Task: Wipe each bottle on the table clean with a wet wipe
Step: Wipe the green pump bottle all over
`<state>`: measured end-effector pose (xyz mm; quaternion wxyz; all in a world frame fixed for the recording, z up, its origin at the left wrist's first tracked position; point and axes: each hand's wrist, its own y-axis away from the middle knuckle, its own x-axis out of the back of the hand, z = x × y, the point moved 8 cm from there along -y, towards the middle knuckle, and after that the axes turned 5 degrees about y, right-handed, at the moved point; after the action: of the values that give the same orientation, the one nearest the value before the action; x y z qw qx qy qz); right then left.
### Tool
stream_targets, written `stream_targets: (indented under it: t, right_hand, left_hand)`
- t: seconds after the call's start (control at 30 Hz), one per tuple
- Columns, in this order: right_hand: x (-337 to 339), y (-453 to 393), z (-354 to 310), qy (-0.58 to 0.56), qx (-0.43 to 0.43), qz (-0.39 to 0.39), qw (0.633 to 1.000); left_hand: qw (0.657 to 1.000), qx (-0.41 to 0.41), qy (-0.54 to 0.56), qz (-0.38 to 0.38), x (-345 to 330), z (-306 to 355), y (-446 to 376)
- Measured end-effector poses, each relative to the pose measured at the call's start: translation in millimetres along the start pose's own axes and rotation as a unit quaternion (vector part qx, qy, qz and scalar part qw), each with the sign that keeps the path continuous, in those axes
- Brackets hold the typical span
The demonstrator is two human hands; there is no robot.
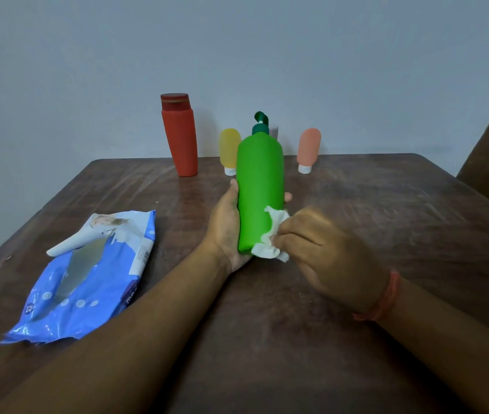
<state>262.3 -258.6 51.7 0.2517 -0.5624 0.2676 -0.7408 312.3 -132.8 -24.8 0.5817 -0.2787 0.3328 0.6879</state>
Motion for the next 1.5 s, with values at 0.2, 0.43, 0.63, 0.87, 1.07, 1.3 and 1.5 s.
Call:
stream_targets:
  t: [0.2,0.43,0.63,0.87,1.07,1.3,1.5]
  right_hand:
    - [-14.3,-14.6,-26.9,0.031,0.054,0.0,0.998]
    - [2.8,-2.5,-11.1,0.017,0.037,0.028,0.999]
    - [1.9,1.8,2.9,0.01,0.014,0.023,1.0]
    - [3.5,-3.1,-15.4,0.137,0.058,0.079,0.986]
    - [22.2,-13.5,-23.4,0.206,0.011,0.172,0.963]
    - [10.1,-5.2,-8.4,0.17,0.023,0.105,0.98]
    - [11.2,-18.2,-24.6,0.185,0.034,0.149,0.971]
  left_hand:
    - [0.996,0.089,0.008,-0.017,-13.2,-15.3,10.3]
    - [0.998,0.033,0.054,-0.026,-11.9,-2.2,8.6]
    - [0.996,-0.029,0.081,-0.005,-5.2,9.7,7.4]
    - [0.993,0.003,0.111,0.043,-4.3,-2.4,11.2]
    - [0.997,0.024,-0.024,0.073,-3.5,-11.4,13.5]
    - [0.993,-0.012,0.073,0.091,0.5,-1.7,8.4]
    - [0.997,0.026,-0.023,0.071,-6.0,-17.2,13.2]
